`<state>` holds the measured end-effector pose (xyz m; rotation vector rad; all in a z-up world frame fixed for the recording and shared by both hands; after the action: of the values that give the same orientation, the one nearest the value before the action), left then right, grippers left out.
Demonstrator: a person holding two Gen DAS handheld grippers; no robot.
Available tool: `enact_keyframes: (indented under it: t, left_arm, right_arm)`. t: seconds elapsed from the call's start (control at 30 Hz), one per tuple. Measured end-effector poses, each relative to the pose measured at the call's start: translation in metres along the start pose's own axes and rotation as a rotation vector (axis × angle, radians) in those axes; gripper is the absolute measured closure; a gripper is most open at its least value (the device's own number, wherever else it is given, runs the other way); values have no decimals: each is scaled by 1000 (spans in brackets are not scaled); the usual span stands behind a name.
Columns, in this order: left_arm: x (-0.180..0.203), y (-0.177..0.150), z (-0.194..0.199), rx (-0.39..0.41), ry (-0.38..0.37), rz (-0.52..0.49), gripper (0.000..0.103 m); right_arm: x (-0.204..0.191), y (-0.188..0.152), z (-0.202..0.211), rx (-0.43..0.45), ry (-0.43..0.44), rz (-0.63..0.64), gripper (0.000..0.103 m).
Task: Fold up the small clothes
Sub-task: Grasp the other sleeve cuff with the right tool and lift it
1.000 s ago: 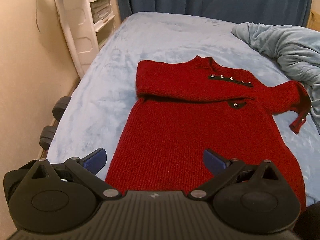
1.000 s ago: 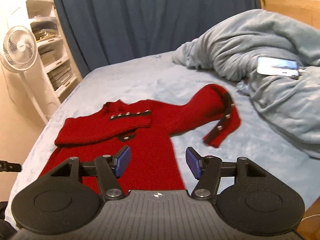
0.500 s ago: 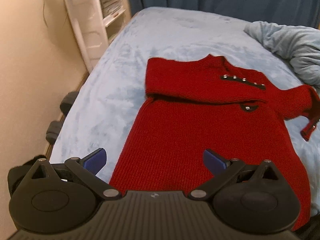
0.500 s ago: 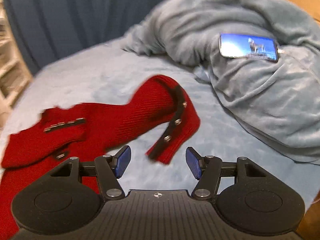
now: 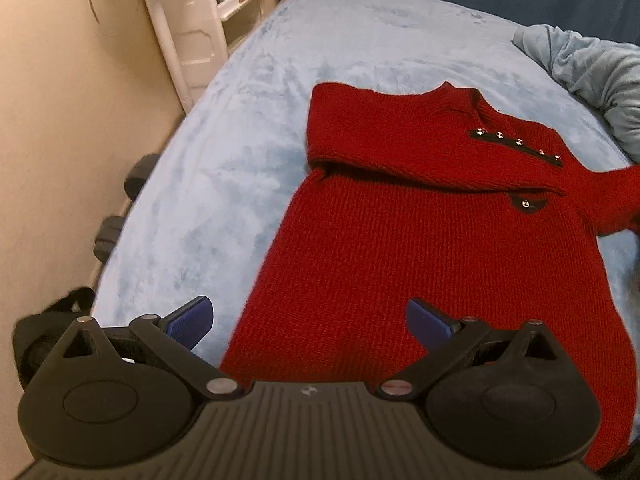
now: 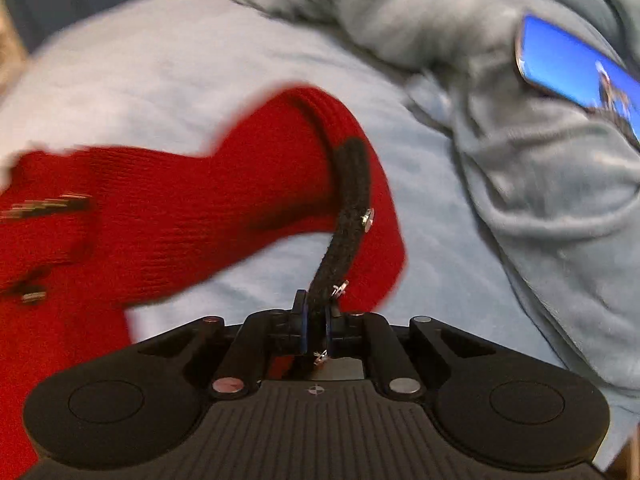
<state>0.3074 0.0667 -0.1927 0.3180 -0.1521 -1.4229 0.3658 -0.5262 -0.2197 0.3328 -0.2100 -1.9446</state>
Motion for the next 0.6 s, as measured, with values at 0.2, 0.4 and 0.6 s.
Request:
enact_keyframes:
  t: [0.2,0.4,0.6]
  left_arm:
    - [10,-1,13,-4,-94,25,0]
    - [-8,0,33,39,-86,41,0]
    - [-37,3,26,32,-104,111,0]
  right_arm:
    - [-38,-8,93,149,383,-19,96]
    - [-19,-2,75,125,338,-147,96]
    - [-49,32,130,189,357,-76,96]
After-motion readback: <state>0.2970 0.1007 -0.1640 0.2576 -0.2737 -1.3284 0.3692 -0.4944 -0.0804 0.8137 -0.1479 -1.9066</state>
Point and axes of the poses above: each gripper's, at about its wrist camera, not at the fingertips, and z roughly against the way its jaws point, x to its right, y to its top, the point moved 10 cm from there along -z, roughly the way its jaws point, and after that the axes turned 13 degrees about -x, right-handed, at the moved point
